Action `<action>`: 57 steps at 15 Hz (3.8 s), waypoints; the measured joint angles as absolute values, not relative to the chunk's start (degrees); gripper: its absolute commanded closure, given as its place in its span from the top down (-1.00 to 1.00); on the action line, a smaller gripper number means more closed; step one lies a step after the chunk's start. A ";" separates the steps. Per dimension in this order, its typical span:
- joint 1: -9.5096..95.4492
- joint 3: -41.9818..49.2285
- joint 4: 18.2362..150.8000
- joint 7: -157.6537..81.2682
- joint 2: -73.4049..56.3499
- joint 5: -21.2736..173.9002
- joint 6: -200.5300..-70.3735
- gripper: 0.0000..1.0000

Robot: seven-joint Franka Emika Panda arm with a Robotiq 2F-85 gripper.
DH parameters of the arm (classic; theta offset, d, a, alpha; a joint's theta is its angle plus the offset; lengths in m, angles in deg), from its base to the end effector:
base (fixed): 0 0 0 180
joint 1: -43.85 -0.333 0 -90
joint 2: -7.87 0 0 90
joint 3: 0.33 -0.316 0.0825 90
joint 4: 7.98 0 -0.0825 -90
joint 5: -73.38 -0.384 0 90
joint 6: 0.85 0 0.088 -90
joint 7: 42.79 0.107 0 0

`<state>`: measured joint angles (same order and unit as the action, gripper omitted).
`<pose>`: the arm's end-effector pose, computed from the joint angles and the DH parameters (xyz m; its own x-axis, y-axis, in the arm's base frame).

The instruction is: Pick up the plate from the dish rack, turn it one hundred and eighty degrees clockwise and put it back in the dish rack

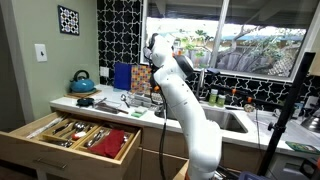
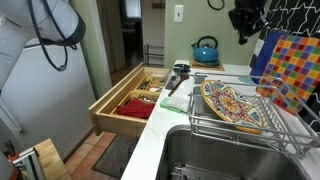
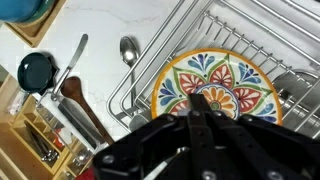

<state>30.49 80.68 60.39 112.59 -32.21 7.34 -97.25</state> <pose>0.5742 -0.3732 0.6339 -0.7436 0.5058 -0.4373 0.4293 0.8626 0.2678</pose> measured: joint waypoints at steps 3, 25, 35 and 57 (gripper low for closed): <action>30.66 81.04 60.74 112.70 -34.06 6.32 -97.18 -0.46; 14.39 88.84 70.01 73.22 -34.95 29.58 -92.69 1.00; 8.95 89.53 75.05 58.50 -35.14 32.83 -96.21 1.00; -9.55 84.74 105.52 61.03 -19.64 45.60 -140.19 1.00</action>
<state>-9.55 84.74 105.52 61.03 -19.64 45.60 -140.19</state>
